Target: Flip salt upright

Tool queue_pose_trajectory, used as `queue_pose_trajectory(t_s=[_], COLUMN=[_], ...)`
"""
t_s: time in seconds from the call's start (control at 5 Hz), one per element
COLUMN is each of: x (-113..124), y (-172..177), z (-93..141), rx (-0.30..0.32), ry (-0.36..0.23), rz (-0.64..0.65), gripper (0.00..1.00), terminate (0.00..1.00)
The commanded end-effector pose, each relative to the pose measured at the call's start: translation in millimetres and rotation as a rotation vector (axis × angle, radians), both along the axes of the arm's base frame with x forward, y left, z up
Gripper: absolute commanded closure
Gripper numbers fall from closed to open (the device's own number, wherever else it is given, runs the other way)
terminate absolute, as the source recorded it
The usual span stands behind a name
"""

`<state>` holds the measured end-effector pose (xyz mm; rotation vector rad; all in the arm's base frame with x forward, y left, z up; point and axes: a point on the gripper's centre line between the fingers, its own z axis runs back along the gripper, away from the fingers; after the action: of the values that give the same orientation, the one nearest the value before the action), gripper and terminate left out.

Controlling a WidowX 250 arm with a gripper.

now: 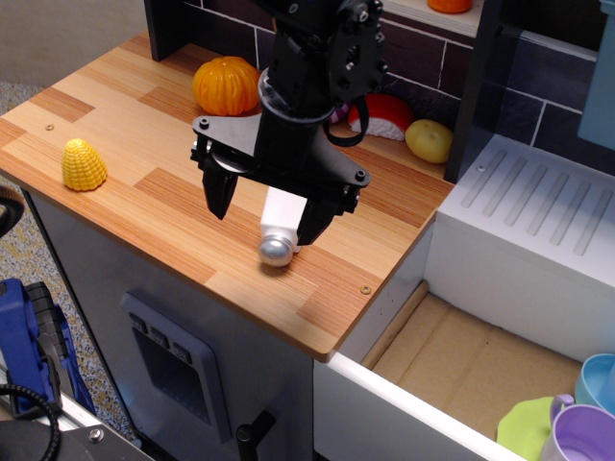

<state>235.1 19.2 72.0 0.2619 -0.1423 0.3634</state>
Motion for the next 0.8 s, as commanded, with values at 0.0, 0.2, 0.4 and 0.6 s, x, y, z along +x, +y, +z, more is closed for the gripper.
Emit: queue_pose_trajectory(t_s=[0.0, 0.2, 0.4, 0.6], x=[0.0, 4.8, 8.5, 12.7], y=[0.0, 2.2, 6.9, 9.3], z=[0.0, -4.6, -14.1, -19.2], rx=[0.0, -0.008, -0.023, -0.024], ry=[0.0, -0.031, -0.049, -0.073], rz=[0.0, -0.001, -0.01, -0.026], gripper=[0.0, 0.0, 0.0, 0.0], terminate=[0.0, 0.0, 0.0, 0.0])
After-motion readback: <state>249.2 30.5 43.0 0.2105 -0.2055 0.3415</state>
